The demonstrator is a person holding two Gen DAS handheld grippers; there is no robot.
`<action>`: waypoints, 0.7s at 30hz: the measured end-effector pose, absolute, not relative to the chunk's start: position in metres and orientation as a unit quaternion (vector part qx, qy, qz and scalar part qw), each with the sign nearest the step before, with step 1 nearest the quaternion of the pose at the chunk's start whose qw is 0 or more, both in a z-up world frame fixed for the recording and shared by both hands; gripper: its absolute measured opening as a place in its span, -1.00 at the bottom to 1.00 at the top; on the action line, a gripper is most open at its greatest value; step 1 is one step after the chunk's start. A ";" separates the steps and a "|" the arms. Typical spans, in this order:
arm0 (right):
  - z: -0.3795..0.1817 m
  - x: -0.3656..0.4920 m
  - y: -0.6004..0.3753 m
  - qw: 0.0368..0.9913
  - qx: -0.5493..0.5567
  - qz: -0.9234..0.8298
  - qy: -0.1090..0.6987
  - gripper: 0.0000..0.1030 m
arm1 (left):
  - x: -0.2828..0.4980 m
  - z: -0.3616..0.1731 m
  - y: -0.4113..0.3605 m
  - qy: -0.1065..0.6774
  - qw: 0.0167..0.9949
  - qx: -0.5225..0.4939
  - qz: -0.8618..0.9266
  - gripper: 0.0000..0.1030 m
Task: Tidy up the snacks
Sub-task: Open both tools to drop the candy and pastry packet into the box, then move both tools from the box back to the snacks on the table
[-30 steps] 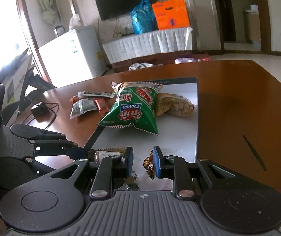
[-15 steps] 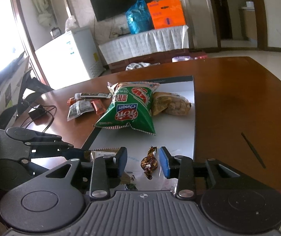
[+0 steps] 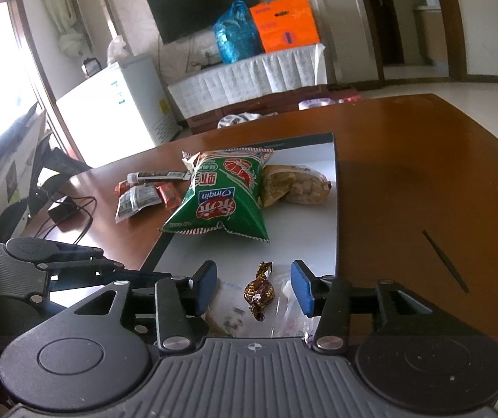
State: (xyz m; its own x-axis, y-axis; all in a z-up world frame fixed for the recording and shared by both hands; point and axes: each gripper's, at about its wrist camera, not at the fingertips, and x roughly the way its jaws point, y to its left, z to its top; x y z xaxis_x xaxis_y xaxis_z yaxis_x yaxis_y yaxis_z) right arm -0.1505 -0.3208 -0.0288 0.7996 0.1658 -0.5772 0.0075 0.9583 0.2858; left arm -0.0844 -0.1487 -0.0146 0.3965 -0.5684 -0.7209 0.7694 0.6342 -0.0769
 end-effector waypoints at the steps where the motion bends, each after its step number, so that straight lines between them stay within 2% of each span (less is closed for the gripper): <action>1: -0.029 -0.150 -0.321 0.939 0.140 0.041 0.313 0.01 | -0.084 -0.015 -0.149 0.370 0.825 0.135 -0.404 0.24; 2: -0.029 -0.150 -0.321 0.938 0.141 0.040 0.313 0.04 | -0.084 -0.014 -0.149 0.369 0.828 0.135 -0.401 0.31; 6: -0.030 -0.149 -0.323 0.937 0.147 0.039 0.314 0.08 | -0.081 -0.010 -0.143 0.358 0.840 0.111 -0.393 0.32; 7: -0.030 -0.149 -0.323 0.937 0.148 0.039 0.314 0.11 | -0.079 -0.008 -0.141 0.356 0.843 0.105 -0.389 0.38; 10: -0.030 -0.149 -0.328 0.936 0.163 0.037 0.310 0.35 | -0.073 -0.004 -0.135 0.343 0.857 0.104 -0.370 0.63; 11: -0.031 -0.148 -0.331 0.934 0.175 0.040 0.310 0.44 | -0.071 -0.004 -0.133 0.337 0.862 0.109 -0.362 0.64; 15: -0.032 -0.148 -0.340 0.930 0.208 0.043 0.301 0.51 | -0.058 -0.007 -0.119 0.314 0.890 0.127 -0.306 0.65; 18: -0.032 -0.146 -0.334 0.933 0.196 0.046 0.299 0.61 | -0.044 -0.009 -0.107 0.297 0.918 0.117 -0.235 0.65; 21: -0.032 -0.142 -0.319 0.937 0.171 0.066 0.298 0.61 | -0.034 -0.014 -0.092 0.258 0.950 0.102 -0.143 0.66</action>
